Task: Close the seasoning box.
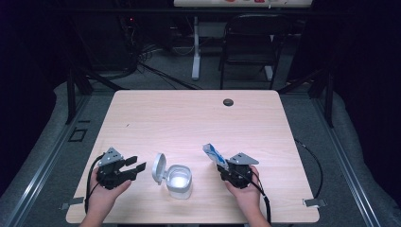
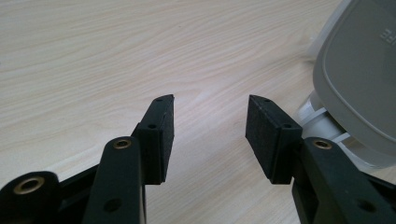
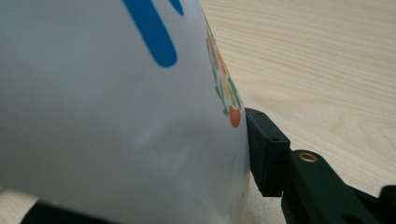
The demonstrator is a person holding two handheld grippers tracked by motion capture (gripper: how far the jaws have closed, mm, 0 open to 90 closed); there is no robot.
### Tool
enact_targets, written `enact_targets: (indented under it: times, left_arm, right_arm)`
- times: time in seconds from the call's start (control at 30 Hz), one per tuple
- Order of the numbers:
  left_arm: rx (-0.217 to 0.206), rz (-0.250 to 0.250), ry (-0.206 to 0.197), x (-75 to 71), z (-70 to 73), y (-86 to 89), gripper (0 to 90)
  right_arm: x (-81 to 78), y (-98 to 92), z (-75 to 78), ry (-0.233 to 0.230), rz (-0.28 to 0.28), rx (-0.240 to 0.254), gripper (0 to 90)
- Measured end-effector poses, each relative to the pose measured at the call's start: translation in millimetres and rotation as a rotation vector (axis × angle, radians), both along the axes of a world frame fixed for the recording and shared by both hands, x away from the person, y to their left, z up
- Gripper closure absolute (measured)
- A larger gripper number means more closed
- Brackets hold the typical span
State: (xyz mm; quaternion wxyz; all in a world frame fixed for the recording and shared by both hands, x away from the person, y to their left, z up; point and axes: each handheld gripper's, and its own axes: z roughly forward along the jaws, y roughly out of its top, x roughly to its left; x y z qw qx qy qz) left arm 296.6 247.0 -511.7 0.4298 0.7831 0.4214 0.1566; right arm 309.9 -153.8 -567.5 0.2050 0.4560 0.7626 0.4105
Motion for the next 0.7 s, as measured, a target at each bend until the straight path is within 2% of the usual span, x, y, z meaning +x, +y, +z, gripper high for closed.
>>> enact_targets:
  times: [0.07, 0.23, 0.37, 0.57, 0.6, 0.67, 0.7]
  left_arm:
    - [-0.003, 0.002, -0.004, -0.6, 0.8, -0.3, 52.7]
    - [-0.009, -0.004, -0.013, -1.7, 2.9, -1.4, 52.7]
    - [-0.008, -0.010, -0.014, -3.0, 5.3, -2.4, 52.7]
    - [-0.007, -0.017, -0.023, -4.5, 8.0, -4.5, 52.8]
    - [-0.012, -0.018, -0.024, -4.8, 8.4, -4.9, 52.9]
    - [-0.012, -0.020, -0.032, -5.3, 9.5, -5.5, 53.2]
    - [-0.018, -0.018, -0.033, -5.6, 9.7, -6.1, 53.3]
  right_arm:
    - [0.4, 0.1, -1.0, 0.006, -0.001, -0.015, 61.3]
    - [2.1, -3.0, -6.3, 0.042, -0.024, 0.019, 58.9]
    - [2.1, -5.3, -6.8, 0.031, -0.039, 0.037, 55.0]
    - [0.1, -5.7, -6.8, 0.044, -0.024, 0.039, 49.8]
    - [-0.5, -6.0, -6.2, 0.045, -0.024, 0.022, 49.3]
    - [-2.0, -6.0, -5.2, 0.044, -0.016, 0.032, 47.6]
    - [-2.7, -5.5, -5.0, 0.038, -0.009, 0.051, 47.1]
